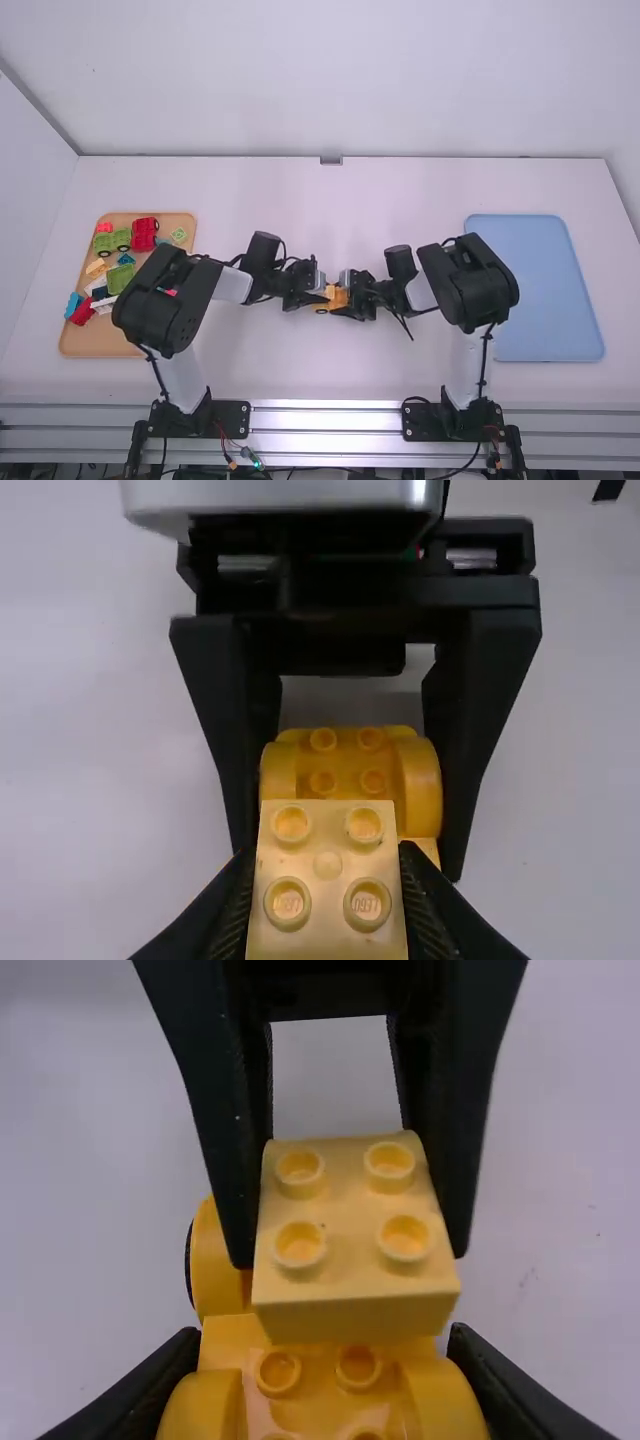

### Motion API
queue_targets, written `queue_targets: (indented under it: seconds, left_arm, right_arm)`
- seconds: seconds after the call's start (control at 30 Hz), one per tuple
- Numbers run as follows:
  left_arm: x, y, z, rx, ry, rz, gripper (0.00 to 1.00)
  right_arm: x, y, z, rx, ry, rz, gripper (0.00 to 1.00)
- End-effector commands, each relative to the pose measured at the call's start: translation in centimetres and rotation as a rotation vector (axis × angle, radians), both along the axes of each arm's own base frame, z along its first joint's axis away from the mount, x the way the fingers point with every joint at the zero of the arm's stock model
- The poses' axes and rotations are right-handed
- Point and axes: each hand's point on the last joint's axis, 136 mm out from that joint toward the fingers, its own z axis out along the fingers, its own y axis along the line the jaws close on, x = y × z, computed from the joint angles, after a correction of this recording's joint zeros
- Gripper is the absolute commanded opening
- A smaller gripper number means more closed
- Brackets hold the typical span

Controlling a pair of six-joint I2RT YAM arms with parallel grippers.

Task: Assemble lego blocks to make yellow taxi

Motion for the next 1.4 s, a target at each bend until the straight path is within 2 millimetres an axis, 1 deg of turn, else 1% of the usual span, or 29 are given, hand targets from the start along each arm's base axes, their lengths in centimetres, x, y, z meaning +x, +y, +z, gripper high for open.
queue_targets:
  seconds: [0.0,0.13,0.33,0.43,0.53,0.73,0.87,1.03,1.2,1.23,1.27,1.3,1.33,1.37]
  left_arm:
    - [0.1,0.5,-0.6,0.020,0.010,0.009,0.09]
    - [0.5,0.9,-0.6,0.023,0.017,0.032,0.09]
    - [-0.2,0.4,-0.3,0.000,0.037,0.004,0.10]
    - [-0.2,0.5,-0.4,0.004,0.034,0.003,0.10]
    - [-0.8,0.5,-0.6,-0.004,0.051,-0.006,0.10]
    - [-1.2,0.6,-0.8,-0.001,0.064,-0.006,0.10]
    - [-1.5,0.5,-0.5,-0.020,0.073,-0.019,0.10]
    - [-1.0,0.8,-0.8,0.001,0.064,0.001,0.07]
    - [-0.8,1.0,-1.4,0.037,0.059,0.019,0.07]
    - [-0.6,1.2,-1.6,0.051,0.056,0.029,0.08]
    - [-0.5,1.3,-1.7,0.062,0.053,0.036,0.15]
    - [-0.5,1.3,-1.8,0.066,0.051,0.039,0.14]
    - [-0.4,1.4,-1.9,0.074,0.052,0.043,0.24]
    - [-0.4,1.4,-1.9,0.073,0.052,0.043,0.30]
  right_arm:
    - [-0.5,-0.3,-0.8,-0.020,0.017,-0.003,0.50]
    - [-0.4,-0.3,-1.0,-0.030,0.018,-0.012,0.50]
    - [-0.3,-0.4,-1.1,-0.035,0.018,-0.015,0.49]
    - [-0.3,-0.4,-1.0,-0.035,0.016,-0.015,0.50]
    - [-0.3,-0.4,-1.0,-0.035,0.016,-0.015,0.49]
    - [-0.3,-0.4,-1.0,-0.034,0.017,-0.014,0.50]
    - [-0.3,-0.4,-1.0,-0.034,0.017,-0.015,0.50]
    - [-0.3,-0.4,-1.0,-0.034,0.017,-0.015,0.50]
    - [-0.3,-0.4,-1.0,-0.033,0.017,-0.014,0.49]
    - [-0.3,-0.3,-1.0,-0.032,0.018,-0.013,0.50]
    - [-0.3,-0.3,-1.0,-0.032,0.017,-0.013,0.49]
    - [-0.3,-0.3,-1.0,-0.032,0.017,-0.013,0.50]
    - [-0.3,-0.3,-1.0,-0.032,0.017,-0.013,0.50]
    - [-0.4,-0.3,-1.0,-0.032,0.017,-0.012,0.50]
